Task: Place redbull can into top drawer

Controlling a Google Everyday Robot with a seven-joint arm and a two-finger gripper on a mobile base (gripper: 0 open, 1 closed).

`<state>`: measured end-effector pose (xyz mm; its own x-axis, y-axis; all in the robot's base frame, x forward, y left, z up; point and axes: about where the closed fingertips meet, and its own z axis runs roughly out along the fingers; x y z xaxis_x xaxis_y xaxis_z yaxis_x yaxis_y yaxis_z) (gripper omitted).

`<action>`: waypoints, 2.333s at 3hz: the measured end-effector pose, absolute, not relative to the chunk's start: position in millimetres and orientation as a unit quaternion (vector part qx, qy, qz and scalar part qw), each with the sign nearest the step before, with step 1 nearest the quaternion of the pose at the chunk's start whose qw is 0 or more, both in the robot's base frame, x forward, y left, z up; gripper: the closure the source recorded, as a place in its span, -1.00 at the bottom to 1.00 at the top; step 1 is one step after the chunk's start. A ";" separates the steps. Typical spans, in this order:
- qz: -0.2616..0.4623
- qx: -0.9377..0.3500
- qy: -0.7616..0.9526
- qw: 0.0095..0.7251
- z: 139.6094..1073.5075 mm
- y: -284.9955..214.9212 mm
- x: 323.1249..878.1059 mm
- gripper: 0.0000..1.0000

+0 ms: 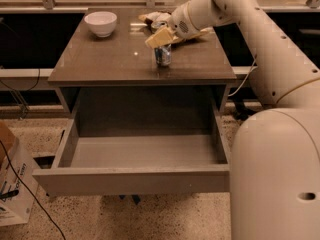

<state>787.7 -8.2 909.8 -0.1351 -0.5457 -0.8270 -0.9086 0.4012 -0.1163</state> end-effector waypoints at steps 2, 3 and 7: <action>0.208 -0.525 0.710 0.421 932.8 -11.9 724.0 1.00; 0.219 -0.537 0.699 0.419 929.6 -8.0 680.5 1.00; 0.311 -0.473 0.656 0.500 817.3 25.1 613.6 1.00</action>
Offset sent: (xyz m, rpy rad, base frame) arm -0.1222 -0.0040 0.0288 -0.0599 -0.0328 0.0909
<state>613.6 25.1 817.3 -0.0531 -0.3089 -0.9496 -0.9311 0.3590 -0.0648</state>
